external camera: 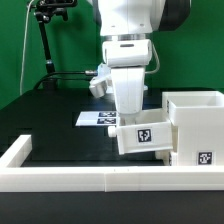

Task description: Assemble drawer

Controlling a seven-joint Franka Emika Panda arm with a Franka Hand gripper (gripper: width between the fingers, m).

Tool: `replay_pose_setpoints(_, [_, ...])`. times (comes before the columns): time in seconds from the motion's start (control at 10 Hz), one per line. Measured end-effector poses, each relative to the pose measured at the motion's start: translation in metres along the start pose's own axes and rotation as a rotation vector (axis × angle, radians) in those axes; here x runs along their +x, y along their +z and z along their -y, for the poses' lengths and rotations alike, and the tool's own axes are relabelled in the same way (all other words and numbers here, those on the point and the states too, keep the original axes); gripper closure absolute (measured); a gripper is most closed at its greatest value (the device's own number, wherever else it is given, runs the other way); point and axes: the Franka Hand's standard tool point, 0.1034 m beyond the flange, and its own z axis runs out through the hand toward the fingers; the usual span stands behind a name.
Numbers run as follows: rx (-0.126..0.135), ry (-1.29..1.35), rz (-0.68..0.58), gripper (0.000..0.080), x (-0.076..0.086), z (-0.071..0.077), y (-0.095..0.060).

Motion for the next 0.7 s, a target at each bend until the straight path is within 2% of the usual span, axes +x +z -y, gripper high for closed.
replay_pose_setpoints(0.7, [-0.004, -0.025, 0.015, 0.0755, -0.0015, -0.0002, 0.0012])
